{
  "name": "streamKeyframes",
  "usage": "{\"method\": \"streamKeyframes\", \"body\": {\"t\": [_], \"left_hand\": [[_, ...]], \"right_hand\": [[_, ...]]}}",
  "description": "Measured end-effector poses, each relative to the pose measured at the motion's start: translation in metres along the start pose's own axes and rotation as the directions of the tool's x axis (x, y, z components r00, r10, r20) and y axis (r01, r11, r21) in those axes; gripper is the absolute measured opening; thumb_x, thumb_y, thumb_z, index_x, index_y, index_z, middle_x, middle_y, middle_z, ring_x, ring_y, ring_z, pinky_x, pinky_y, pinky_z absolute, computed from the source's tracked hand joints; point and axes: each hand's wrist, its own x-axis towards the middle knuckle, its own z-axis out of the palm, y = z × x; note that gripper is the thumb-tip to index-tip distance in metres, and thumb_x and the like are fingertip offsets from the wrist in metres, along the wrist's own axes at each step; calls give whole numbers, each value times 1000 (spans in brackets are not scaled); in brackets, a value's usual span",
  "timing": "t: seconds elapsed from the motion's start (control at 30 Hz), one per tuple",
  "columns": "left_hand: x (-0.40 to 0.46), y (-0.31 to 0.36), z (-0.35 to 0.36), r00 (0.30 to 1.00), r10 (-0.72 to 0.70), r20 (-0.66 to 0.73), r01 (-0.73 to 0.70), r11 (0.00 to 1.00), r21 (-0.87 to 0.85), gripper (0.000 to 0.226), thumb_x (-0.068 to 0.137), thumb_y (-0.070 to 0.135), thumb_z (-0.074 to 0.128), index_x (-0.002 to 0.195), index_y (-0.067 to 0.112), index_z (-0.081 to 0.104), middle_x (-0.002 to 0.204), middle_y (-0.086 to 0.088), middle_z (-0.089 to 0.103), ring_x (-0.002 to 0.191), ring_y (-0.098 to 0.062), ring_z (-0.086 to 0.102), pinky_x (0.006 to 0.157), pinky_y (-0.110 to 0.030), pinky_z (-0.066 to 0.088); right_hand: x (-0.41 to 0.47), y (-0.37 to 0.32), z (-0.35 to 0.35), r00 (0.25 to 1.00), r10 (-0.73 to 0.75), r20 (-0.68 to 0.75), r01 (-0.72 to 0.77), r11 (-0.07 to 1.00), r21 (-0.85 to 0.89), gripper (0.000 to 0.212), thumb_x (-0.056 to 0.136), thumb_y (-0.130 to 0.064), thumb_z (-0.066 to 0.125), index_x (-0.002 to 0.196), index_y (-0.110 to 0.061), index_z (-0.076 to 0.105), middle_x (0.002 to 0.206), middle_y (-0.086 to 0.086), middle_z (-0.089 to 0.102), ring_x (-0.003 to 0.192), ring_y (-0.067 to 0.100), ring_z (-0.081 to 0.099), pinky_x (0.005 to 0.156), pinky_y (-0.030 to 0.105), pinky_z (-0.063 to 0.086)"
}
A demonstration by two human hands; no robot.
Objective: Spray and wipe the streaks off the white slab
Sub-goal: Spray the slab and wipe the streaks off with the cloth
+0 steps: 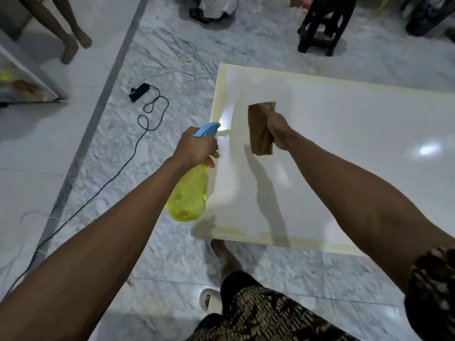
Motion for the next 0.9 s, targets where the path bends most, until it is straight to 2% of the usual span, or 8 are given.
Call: {"method": "streamKeyframes", "body": {"t": [0.13, 0.23, 0.37, 0.47, 0.53, 0.67, 0.8, 0.9], "left_hand": [[68, 19, -11, 1000, -29, 3, 29, 999, -20, 48, 83, 6, 52, 126, 7, 72, 83, -15, 66, 78, -33, 74, 52, -34, 60], [113, 25, -22, 1000, -16, -10, 15, 1000, -20, 56, 67, 18, 50, 114, 0, 75, 74, -11, 68, 87, -43, 76, 57, -41, 63], [172, 20, -32, 999, -6, -42, 3, 998, -70, 33, 70, 21, 51, 95, 23, 74, 67, -4, 69, 83, -47, 75, 59, -45, 63], [204, 9, -40, 998, -14, -61, 9, 996, -93, 31, 73, 22, 52, 93, 35, 72, 68, -3, 67, 79, -40, 76, 51, -36, 59], [215, 0, -45, 998, -32, -58, 28, 997, -66, 25, 76, 23, 53, 90, 22, 75, 62, 1, 68, 79, -43, 76, 57, -45, 62], [215, -13, -50, 997, -57, -45, 57, 998, -9, 29, 83, 21, 53, 95, 32, 76, 57, 5, 68, 78, -46, 75, 69, -57, 65], [205, -16, -51, 994, -101, -40, 101, 995, -24, 39, 75, 23, 52, 102, 45, 71, 58, 5, 68, 81, -48, 75, 69, -57, 64], [194, -18, -48, 995, -91, -50, 89, 995, -48, 50, 82, 18, 55, 126, 39, 70, 67, -1, 67, 77, -35, 76, 55, -40, 60]], "right_hand": [[92, -34, 0, 974, -190, -122, 148, 945, -290, 47, 108, -37, 28, 134, -6, 52, 120, 8, 59, 107, 25, 58, 85, 27, 42], [164, -54, -6, 920, -372, -121, 290, 856, -427, 46, 107, -43, 28, 144, -24, 48, 144, 1, 55, 130, 22, 52, 99, 24, 38], [273, -54, 10, 912, -405, -67, 226, 631, -742, 51, 104, -46, 26, 151, -26, 33, 151, 10, 45, 136, 36, 43, 111, 50, 35], [324, -19, 45, 971, -237, 1, 90, 363, -927, 65, 105, -48, 14, 158, -12, 8, 165, 16, 7, 151, 40, 5, 119, 58, 3], [331, 8, 57, 954, -299, -7, 91, 312, -946, 66, 104, -52, 12, 158, -17, 0, 166, 15, -3, 152, 41, -6, 118, 59, -8], [313, 23, 62, 934, -355, 31, 148, 306, -940, 67, 100, -56, 14, 158, -24, 11, 166, 13, 9, 152, 41, 3, 117, 63, -2], [281, 46, 85, 929, -368, 44, 144, 250, -958, 58, 104, -53, 19, 148, -25, 45, 150, 17, 47, 136, 45, 44, 108, 66, 31], [246, 65, 94, 893, -443, 80, 223, 282, -933, 55, 103, -51, 23, 153, -29, 30, 157, 16, 36, 143, 45, 32, 113, 65, 20]]}}
